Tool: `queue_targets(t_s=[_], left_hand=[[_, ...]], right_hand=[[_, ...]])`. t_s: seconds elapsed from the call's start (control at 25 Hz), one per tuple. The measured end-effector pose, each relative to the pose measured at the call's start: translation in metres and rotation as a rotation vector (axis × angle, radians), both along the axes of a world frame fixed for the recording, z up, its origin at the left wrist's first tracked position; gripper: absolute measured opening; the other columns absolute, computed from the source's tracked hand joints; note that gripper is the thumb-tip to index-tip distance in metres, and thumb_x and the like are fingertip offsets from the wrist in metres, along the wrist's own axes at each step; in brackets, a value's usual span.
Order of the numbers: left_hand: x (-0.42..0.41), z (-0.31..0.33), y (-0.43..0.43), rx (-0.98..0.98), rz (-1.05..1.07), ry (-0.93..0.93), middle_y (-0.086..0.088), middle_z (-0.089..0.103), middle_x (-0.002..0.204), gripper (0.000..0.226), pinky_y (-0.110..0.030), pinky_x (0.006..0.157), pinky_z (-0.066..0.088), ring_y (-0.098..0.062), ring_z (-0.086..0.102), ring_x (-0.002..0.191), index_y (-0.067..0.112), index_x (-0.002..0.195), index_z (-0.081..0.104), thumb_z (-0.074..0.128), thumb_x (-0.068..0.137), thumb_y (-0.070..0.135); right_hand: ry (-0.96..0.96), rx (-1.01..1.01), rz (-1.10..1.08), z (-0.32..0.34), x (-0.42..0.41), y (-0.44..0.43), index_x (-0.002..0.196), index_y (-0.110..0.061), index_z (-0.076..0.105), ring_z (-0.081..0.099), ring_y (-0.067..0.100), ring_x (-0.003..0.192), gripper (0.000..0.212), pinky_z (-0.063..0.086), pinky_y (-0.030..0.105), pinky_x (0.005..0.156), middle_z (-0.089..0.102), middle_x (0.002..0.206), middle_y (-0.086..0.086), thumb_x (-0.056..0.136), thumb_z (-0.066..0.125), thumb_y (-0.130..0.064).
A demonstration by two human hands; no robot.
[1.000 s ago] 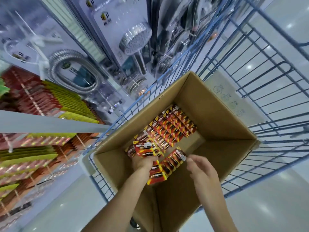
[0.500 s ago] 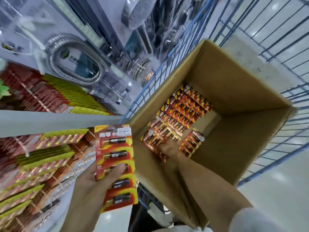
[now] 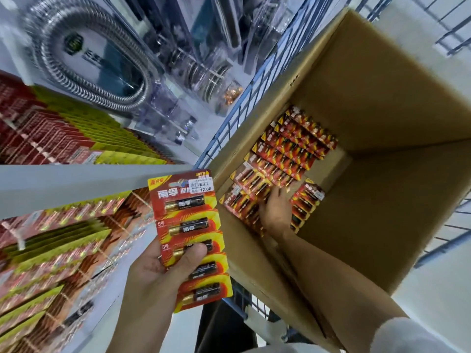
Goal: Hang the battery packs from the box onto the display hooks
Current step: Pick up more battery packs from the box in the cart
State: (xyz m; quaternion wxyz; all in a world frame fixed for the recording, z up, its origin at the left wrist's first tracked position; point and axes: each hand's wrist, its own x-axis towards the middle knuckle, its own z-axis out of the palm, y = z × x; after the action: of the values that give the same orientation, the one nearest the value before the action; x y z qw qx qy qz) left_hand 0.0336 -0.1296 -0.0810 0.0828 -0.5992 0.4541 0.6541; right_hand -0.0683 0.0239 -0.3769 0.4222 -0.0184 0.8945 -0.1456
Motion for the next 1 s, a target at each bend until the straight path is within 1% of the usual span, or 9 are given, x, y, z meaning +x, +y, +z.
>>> queue_targets(t_s=[0.08,0.16,0.28,0.56,0.68,0.76,0.84,0.92,1.0], left_hand=[[-0.002,-0.002,-0.002,-0.003,-0.025,-0.002,0.001,0.081,0.092,0.084,-0.041,0.061,0.064,-0.025,0.08,0.08,0.051,0.085,0.078,0.089,0.006,0.078],[0.0,-0.006,-0.003,-0.02,-0.027,0.003,-0.001,0.081,0.094,0.087,-0.054,0.074,0.063,-0.028,0.08,0.082,0.048,0.089,0.079,0.089,0.008,0.077],[0.002,-0.011,-0.003,-0.02,0.0,0.014,-0.006,0.081,0.098,0.091,-0.068,0.086,0.057,-0.034,0.079,0.085,0.04,0.096,0.08,0.093,0.012,0.073],[0.007,-0.016,-0.005,-0.028,0.015,-0.012,-0.005,0.081,0.097,0.092,-0.065,0.086,0.058,-0.033,0.079,0.084,0.042,0.093,0.08,0.091,0.008,0.075],[0.007,-0.016,-0.002,-0.041,0.024,-0.021,-0.002,0.081,0.098,0.088,-0.063,0.086,0.059,-0.031,0.079,0.086,0.045,0.093,0.079,0.09,0.012,0.078],[0.008,-0.014,0.0,-0.048,0.003,-0.016,-0.001,0.081,0.099,0.078,-0.062,0.087,0.059,-0.03,0.079,0.087,0.042,0.099,0.078,0.094,0.029,0.074],[0.009,-0.012,0.002,-0.048,-0.01,0.01,-0.001,0.081,0.099,0.055,-0.06,0.088,0.06,-0.029,0.079,0.086,0.034,0.107,0.076,0.092,0.06,0.055],[0.01,-0.002,0.003,-0.031,-0.038,0.048,-0.001,0.081,0.098,0.043,-0.054,0.083,0.062,-0.027,0.08,0.085,0.031,0.112,0.074,0.081,0.07,0.037],[0.011,0.011,0.004,0.0,-0.06,0.096,-0.002,0.081,0.099,0.042,-0.048,0.079,0.062,-0.027,0.08,0.085,0.029,0.115,0.072,0.077,0.074,0.033]], right_hand=[[-0.058,0.04,-0.016,-0.008,-0.02,0.0,0.153,-0.015,0.029,0.032,0.037,0.149,0.076,0.038,0.057,0.117,0.028,0.162,0.013,0.095,0.067,-0.044],[-0.132,0.047,-0.024,-0.013,-0.023,-0.005,0.16,-0.015,0.018,0.016,0.037,0.155,0.091,0.026,0.058,0.123,0.013,0.169,0.013,0.092,0.07,-0.046],[-0.114,0.076,-0.023,-0.014,-0.006,-0.015,0.163,-0.014,0.009,0.007,0.038,0.156,0.095,0.016,0.052,0.126,0.006,0.17,0.014,0.094,0.069,-0.042],[-0.074,0.098,-0.023,-0.024,-0.029,-0.007,0.153,-0.02,0.031,0.029,0.036,0.148,0.095,0.033,0.057,0.118,0.033,0.158,0.012,0.079,0.082,-0.05],[-0.233,-0.075,-0.171,-0.021,-0.037,0.001,0.142,-0.024,0.048,0.055,0.03,0.129,0.071,0.052,0.049,0.104,0.054,0.142,0.006,0.082,0.083,-0.038],[-0.405,-0.194,-0.286,-0.005,-0.045,0.004,0.137,-0.023,0.055,0.061,0.025,0.119,0.059,0.053,0.042,0.101,0.063,0.13,0.002,0.084,0.082,-0.029],[-0.535,-0.265,-0.363,0.022,-0.058,0.004,0.134,-0.02,0.056,0.059,0.022,0.114,0.051,0.05,0.034,0.098,0.063,0.126,0.002,0.088,0.078,-0.02],[-0.55,-0.283,-0.426,0.06,-0.069,0.007,0.123,-0.021,0.054,0.061,0.021,0.11,0.04,0.05,0.034,0.097,0.061,0.116,0.0,0.089,0.076,-0.018],[-0.546,-0.316,-0.459,0.1,-0.073,0.015,0.12,-0.016,0.058,0.069,0.022,0.104,0.04,0.057,0.036,0.09,0.068,0.114,0.001,0.086,0.079,-0.02]])
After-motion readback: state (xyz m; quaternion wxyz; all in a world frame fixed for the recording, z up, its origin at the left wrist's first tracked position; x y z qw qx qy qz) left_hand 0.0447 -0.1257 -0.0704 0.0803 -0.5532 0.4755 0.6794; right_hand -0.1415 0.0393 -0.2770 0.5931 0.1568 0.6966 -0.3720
